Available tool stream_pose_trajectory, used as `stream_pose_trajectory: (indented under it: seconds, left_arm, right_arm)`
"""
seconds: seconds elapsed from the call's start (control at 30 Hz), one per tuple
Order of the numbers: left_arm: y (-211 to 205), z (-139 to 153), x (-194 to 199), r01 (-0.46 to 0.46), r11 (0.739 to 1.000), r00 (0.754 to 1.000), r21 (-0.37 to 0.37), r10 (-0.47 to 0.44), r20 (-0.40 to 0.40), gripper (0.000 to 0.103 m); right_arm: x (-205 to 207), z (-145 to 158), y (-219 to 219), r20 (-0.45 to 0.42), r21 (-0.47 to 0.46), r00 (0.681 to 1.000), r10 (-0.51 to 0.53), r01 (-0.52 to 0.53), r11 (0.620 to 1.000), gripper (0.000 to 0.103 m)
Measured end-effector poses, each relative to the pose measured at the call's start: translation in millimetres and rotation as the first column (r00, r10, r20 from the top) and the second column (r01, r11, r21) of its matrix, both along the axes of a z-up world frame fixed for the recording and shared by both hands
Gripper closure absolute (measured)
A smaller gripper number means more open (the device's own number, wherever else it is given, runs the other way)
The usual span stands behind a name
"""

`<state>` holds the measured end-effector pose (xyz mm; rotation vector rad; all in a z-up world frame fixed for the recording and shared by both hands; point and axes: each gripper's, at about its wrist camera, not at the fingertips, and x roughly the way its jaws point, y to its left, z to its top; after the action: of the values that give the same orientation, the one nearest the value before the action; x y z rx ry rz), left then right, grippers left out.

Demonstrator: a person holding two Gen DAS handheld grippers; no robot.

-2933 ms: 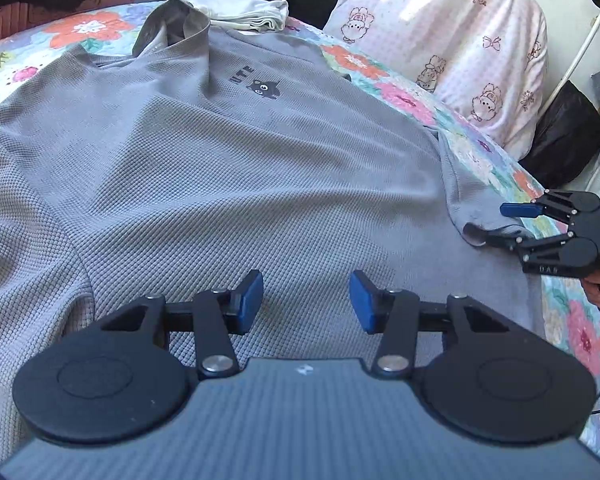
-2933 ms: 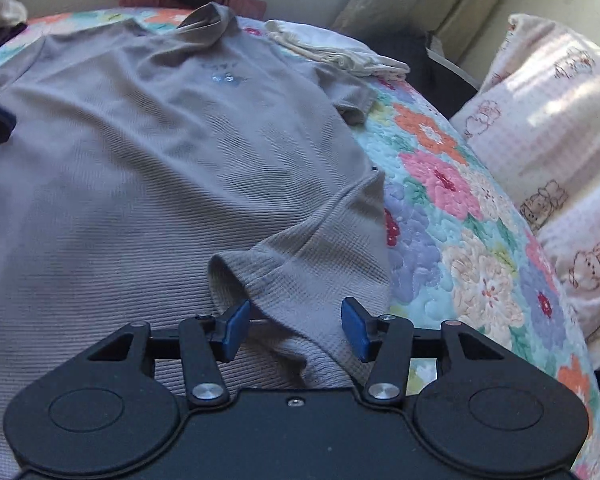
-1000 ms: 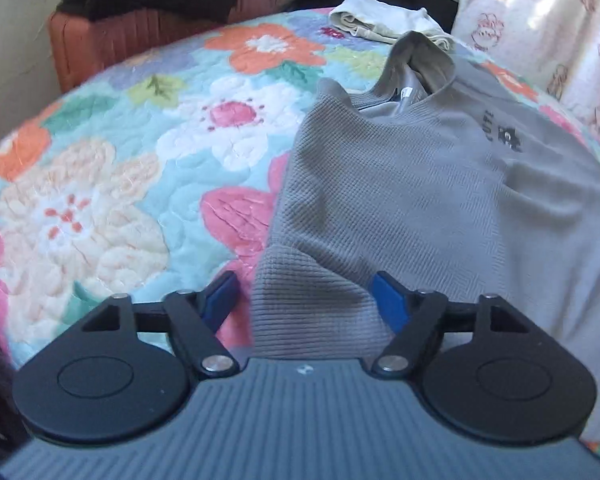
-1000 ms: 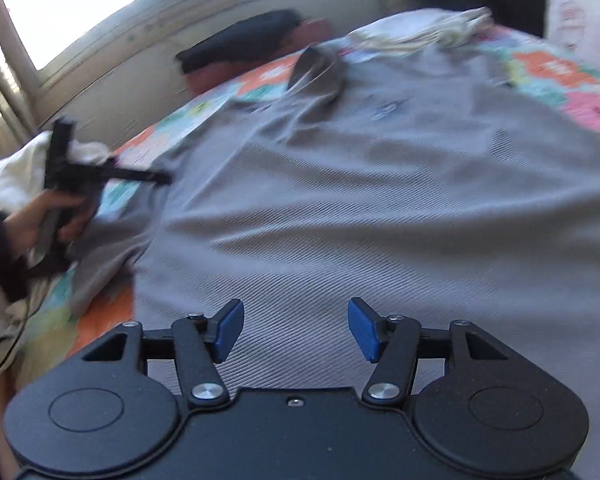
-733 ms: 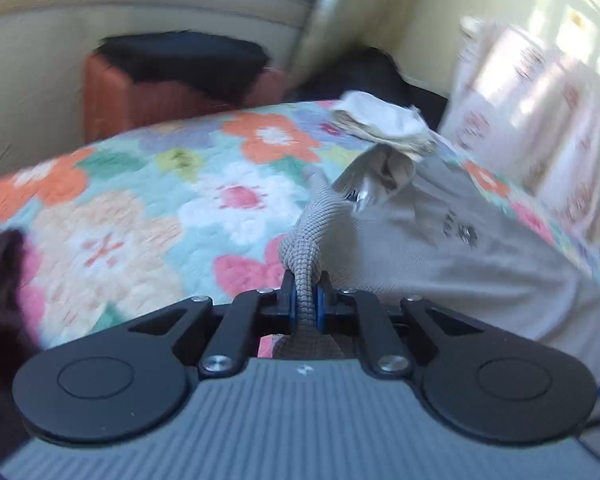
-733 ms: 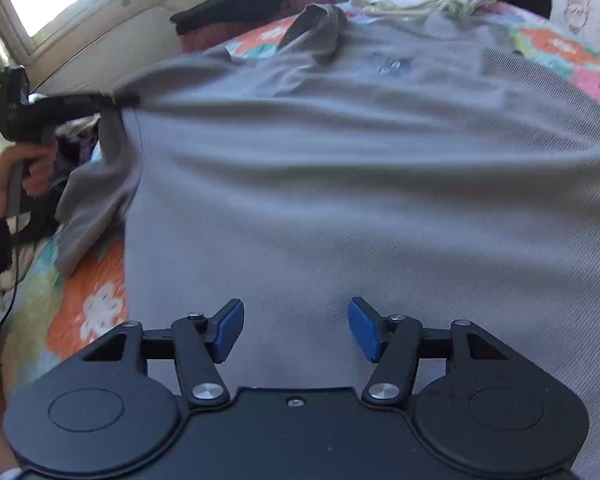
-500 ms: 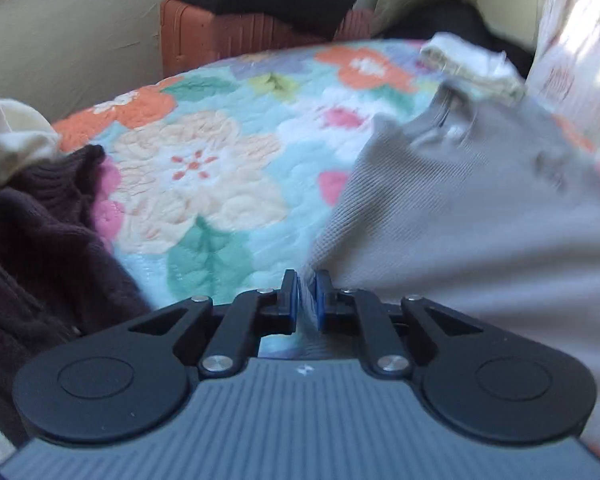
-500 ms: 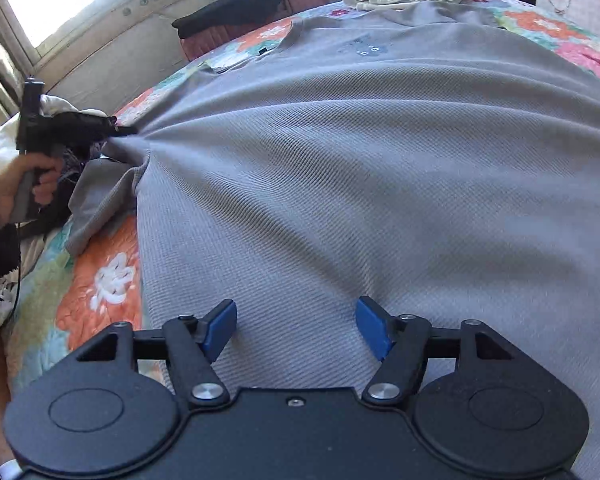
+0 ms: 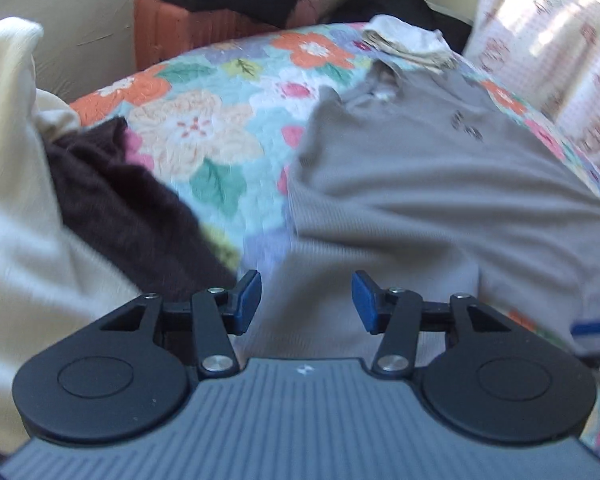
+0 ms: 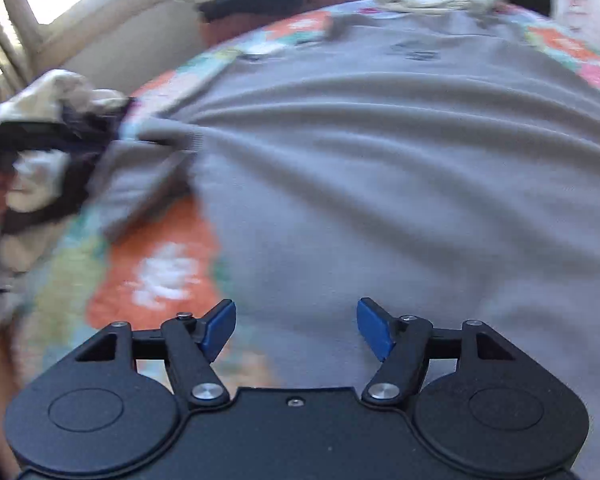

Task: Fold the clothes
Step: 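Grasp the shirt collar with the left gripper and pull it straight, then grasp the sleeve with the right gripper while the left gripper grasps the hem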

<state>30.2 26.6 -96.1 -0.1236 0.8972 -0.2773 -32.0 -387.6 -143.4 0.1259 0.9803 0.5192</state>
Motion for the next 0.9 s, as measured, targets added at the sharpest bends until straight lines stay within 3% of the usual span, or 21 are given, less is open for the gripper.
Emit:
stream_pose_trajectory:
  seconds: [0.07,0.13,0.27,0.33,0.47,0.6,0.7,0.73,0.77,0.8,0.83,0.87,0.9]
  left_arm:
    - [0,-9,-7,0.027,0.999,1.000,-0.032,-0.026,0.009,0.047]
    - [-5,-21,-2,0.047,0.998,0.999,-0.049,-0.047,0.001,0.044]
    - [-17,-39,19,0.005,0.998,0.999,0.070,-0.002,-0.047,0.037]
    - [-23,-45,20,0.036,0.991,0.999,0.128,-0.032,-0.033,0.037]
    - [-24,-50,20,0.057,0.991,0.998,0.122,-0.056,-0.012,0.037]
    - [-26,-52,24,0.045,0.989,0.999,0.139,-0.044,-0.006,0.024]
    - [-29,-54,24,0.065,0.988,0.997,0.142,-0.070,0.030,0.023]
    - [-30,-55,24,0.064,0.988,0.997,0.143,-0.070,0.041,0.025]
    - [-30,-56,24,0.047,0.988,0.997,0.146,-0.055,0.047,0.037]
    - [-30,-56,23,0.032,0.988,0.998,0.150,-0.040,0.048,0.054]
    - [-30,-53,21,0.032,0.988,0.998,0.151,-0.040,0.049,0.064]
    - [-29,-47,18,0.042,0.987,0.997,0.152,-0.051,0.055,0.085]
    - [-28,-41,15,0.052,0.987,0.996,0.153,-0.062,0.060,0.099]
  right_arm:
    - [2,7,25,0.003,0.091,0.998,0.063,-0.063,0.994,0.030]
    - [5,13,53,0.026,0.098,0.995,0.093,-0.095,0.991,0.030]
    - [13,16,90,0.051,0.094,0.994,0.098,-0.102,0.990,0.031]
    - [15,13,100,0.042,0.131,0.996,0.083,-0.088,0.987,0.030]
    - [22,-1,101,-0.060,0.325,0.998,0.037,-0.016,0.946,0.030]
    - [41,-20,115,-0.130,0.306,0.991,-0.044,0.082,0.948,0.030]
    - [54,-33,125,-0.207,0.319,0.974,-0.098,0.162,0.934,0.031]
    - [57,-37,128,-0.224,0.329,0.968,-0.112,0.184,0.926,0.038]
    - [58,-38,132,-0.215,0.335,0.971,-0.106,0.175,0.926,0.055]
    - [58,-38,136,-0.200,0.319,0.975,-0.100,0.162,0.934,0.066]
    - [57,-36,141,-0.182,0.294,0.978,-0.097,0.149,0.944,0.084]
    - [56,-34,145,-0.165,0.269,0.982,-0.094,0.136,0.953,0.089]
    - [55,-31,148,-0.146,0.246,0.985,-0.089,0.123,0.962,0.091]
